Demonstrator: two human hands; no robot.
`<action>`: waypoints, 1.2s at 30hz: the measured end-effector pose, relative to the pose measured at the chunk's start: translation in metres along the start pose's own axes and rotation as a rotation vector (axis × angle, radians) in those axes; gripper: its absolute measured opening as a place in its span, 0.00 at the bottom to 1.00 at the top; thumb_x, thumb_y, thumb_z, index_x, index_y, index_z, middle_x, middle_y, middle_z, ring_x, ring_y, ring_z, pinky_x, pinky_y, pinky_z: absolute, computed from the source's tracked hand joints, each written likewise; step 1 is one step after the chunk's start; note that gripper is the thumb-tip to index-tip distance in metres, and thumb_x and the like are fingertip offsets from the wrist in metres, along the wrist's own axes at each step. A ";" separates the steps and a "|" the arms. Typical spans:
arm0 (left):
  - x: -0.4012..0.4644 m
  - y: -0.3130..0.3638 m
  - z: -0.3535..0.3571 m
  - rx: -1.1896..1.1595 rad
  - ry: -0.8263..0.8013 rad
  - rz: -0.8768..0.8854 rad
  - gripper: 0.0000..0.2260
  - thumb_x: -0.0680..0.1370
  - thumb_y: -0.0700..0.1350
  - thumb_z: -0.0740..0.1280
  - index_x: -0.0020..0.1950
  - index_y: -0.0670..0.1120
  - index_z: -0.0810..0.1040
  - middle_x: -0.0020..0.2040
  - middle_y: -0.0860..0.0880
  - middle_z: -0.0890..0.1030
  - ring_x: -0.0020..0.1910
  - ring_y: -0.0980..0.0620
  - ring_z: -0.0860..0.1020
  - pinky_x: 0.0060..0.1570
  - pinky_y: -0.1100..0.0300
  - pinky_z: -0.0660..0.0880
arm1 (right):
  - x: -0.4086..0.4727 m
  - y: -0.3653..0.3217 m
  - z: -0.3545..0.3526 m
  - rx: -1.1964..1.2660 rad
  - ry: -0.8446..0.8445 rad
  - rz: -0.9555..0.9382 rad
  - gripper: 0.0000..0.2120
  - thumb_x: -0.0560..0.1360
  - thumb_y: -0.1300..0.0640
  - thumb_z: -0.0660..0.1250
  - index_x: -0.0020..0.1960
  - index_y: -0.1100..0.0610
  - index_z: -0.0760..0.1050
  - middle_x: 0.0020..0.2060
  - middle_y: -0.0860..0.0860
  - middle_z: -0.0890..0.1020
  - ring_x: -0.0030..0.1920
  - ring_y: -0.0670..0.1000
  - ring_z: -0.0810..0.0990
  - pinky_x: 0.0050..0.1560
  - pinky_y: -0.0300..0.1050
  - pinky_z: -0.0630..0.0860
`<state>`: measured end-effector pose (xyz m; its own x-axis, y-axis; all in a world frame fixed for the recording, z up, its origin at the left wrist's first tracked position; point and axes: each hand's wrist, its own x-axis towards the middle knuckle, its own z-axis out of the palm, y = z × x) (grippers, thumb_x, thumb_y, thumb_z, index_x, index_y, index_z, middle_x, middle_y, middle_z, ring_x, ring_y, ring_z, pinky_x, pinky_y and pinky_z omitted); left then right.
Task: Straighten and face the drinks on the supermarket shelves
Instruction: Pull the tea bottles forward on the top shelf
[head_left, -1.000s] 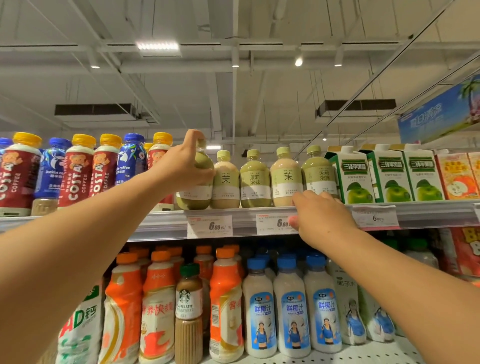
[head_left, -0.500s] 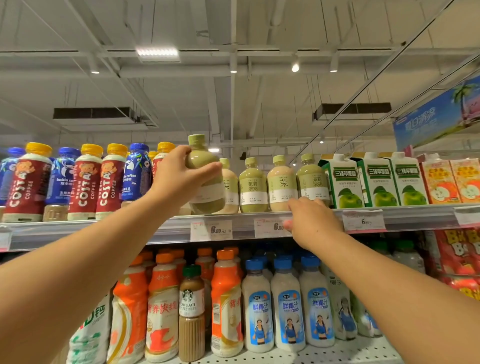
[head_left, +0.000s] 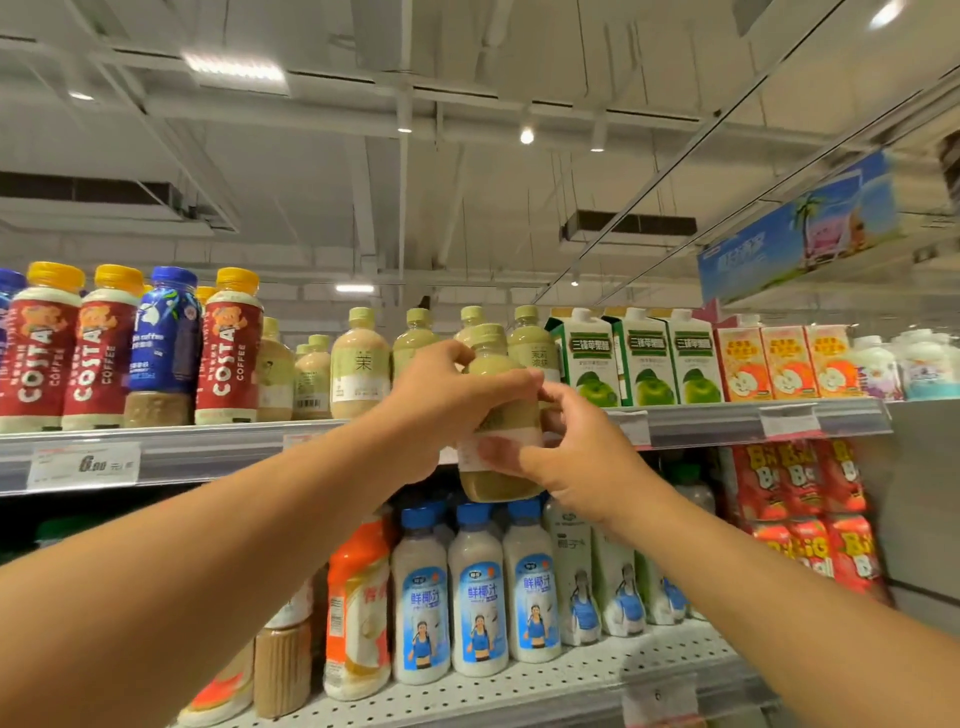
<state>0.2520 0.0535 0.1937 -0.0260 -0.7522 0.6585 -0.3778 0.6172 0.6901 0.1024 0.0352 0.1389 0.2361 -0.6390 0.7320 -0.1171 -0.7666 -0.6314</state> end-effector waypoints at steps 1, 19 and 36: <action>0.001 0.002 0.000 0.032 -0.067 -0.010 0.23 0.67 0.59 0.75 0.55 0.48 0.76 0.46 0.48 0.83 0.42 0.52 0.83 0.34 0.61 0.79 | -0.002 0.003 -0.006 0.014 0.008 -0.007 0.27 0.61 0.42 0.80 0.54 0.36 0.70 0.52 0.43 0.82 0.51 0.43 0.82 0.48 0.43 0.82; 0.065 0.005 0.022 0.272 -0.071 0.205 0.20 0.74 0.65 0.63 0.57 0.53 0.77 0.54 0.54 0.80 0.50 0.56 0.78 0.47 0.57 0.78 | 0.011 0.025 -0.062 -0.180 0.097 -0.007 0.25 0.60 0.41 0.78 0.53 0.43 0.74 0.47 0.44 0.83 0.47 0.44 0.83 0.47 0.50 0.83; 0.139 -0.016 0.016 0.931 0.205 0.150 0.33 0.70 0.60 0.71 0.69 0.54 0.58 0.45 0.50 0.74 0.49 0.45 0.72 0.50 0.51 0.71 | 0.033 0.042 -0.097 -0.228 0.212 -0.123 0.36 0.59 0.39 0.78 0.63 0.37 0.67 0.53 0.36 0.77 0.52 0.38 0.78 0.45 0.38 0.76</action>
<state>0.2399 -0.0645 0.2696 -0.0053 -0.5708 0.8211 -0.9685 0.2075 0.1379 0.0113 -0.0241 0.1614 0.0586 -0.5218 0.8511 -0.3190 -0.8176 -0.4793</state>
